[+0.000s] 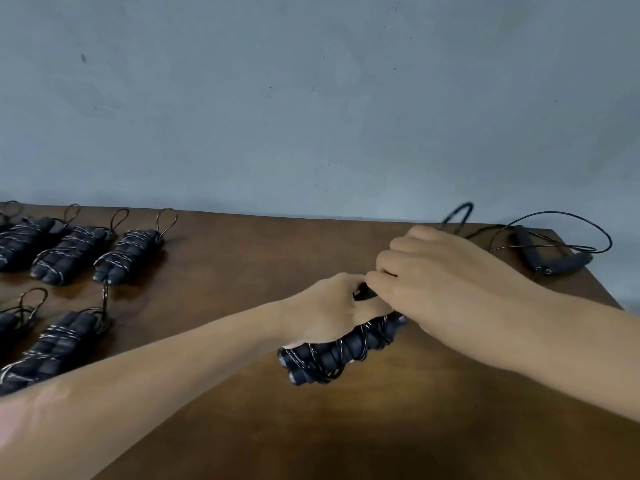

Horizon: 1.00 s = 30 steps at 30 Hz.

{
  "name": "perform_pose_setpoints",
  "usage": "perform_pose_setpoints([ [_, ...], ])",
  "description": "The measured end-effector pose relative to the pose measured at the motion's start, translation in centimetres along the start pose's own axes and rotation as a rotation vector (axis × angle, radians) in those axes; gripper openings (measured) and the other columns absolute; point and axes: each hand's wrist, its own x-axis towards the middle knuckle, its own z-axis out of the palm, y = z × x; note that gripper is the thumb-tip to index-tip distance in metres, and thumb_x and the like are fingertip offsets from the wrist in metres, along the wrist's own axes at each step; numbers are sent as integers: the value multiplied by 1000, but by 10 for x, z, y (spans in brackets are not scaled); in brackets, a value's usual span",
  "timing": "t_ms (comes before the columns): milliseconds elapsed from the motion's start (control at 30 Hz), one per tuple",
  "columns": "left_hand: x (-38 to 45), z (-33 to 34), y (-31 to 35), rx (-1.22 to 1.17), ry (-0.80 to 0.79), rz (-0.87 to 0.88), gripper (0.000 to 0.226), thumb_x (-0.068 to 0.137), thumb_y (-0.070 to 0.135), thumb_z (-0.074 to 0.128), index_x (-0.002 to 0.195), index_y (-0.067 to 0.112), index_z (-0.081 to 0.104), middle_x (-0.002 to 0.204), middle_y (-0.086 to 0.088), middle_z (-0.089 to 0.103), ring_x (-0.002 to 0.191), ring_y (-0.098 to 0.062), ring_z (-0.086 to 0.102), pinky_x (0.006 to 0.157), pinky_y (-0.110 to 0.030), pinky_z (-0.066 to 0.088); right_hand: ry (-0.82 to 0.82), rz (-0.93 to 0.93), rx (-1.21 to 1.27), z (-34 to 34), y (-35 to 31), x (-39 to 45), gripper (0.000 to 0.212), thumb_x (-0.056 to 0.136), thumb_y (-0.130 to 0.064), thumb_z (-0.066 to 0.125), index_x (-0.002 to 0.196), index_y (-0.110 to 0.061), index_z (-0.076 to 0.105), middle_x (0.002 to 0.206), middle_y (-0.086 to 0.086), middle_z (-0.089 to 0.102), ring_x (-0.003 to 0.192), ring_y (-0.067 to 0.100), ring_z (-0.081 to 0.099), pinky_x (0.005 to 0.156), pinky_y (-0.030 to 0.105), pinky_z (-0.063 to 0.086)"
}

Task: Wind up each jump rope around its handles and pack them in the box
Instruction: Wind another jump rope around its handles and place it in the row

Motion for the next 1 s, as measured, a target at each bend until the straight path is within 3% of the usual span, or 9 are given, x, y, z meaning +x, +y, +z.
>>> perform_pose_setpoints([
  [100,-6,-3,-6,-135,93,65,25,93,51,58,85,29,67,80,-5,72,70,-16,60,71,-35,50,54,92,16,5,-17,-9,58,74,8,22,109,-14,63,100,1,63,90,23,56,83,36,47],
  [167,-12,-4,-12,-180,147,62,28,99,47,58,91,23,69,82,1,75,69,-14,66,72,-32,55,117,242,76,10,-28,-14,52,62,12,38,97,-11,69,86,2,65,73,23,59,63,36,51],
  [267,-22,-3,-15,-279,124,55,34,98,50,64,93,17,70,87,-8,79,74,-26,75,72,-35,60,221,496,197,28,-44,-17,54,49,15,69,97,-9,67,76,1,56,54,20,50,44,29,37],
  [333,-27,-4,-17,-318,117,46,37,96,51,67,96,14,71,88,-11,79,80,-35,77,77,-41,62,240,590,206,33,-55,-15,54,47,15,75,95,-9,66,75,1,52,51,18,46,44,27,30],
  [500,-31,-7,-24,-338,122,48,37,95,52,70,103,16,72,91,-7,80,84,-32,78,87,-49,61,354,711,238,37,-74,-9,42,57,11,79,91,-10,66,79,1,53,63,14,34,54,29,29],
  [667,-37,-17,-31,-390,62,48,29,99,43,68,108,16,73,98,-9,80,93,-35,76,83,-36,60,491,792,397,49,-89,-6,17,96,-14,57,101,-23,71,91,-5,58,82,12,44,79,33,36],
  [800,-42,-23,-43,-432,-46,21,27,99,40,68,112,17,74,105,-15,79,90,-33,77,92,-50,60,509,889,577,54,-110,-2,17,102,-25,49,102,-29,65,98,-14,56,88,12,50,75,32,44],
  [933,-48,-27,-52,-510,-127,22,25,96,36,72,115,19,74,107,-16,78,88,-32,76,88,-51,61,528,916,401,55,-125,5,9,97,-16,58,102,-23,61,96,-9,57,78,18,52,64,27,40],
  [1000,-53,-29,-55,-545,-126,28,33,92,44,72,114,19,73,107,-17,78,86,-32,76,86,-50,61,526,897,341,57,-131,7,23,89,-6,69,106,-21,63,96,-7,59,77,18,48,63,27,39],
])
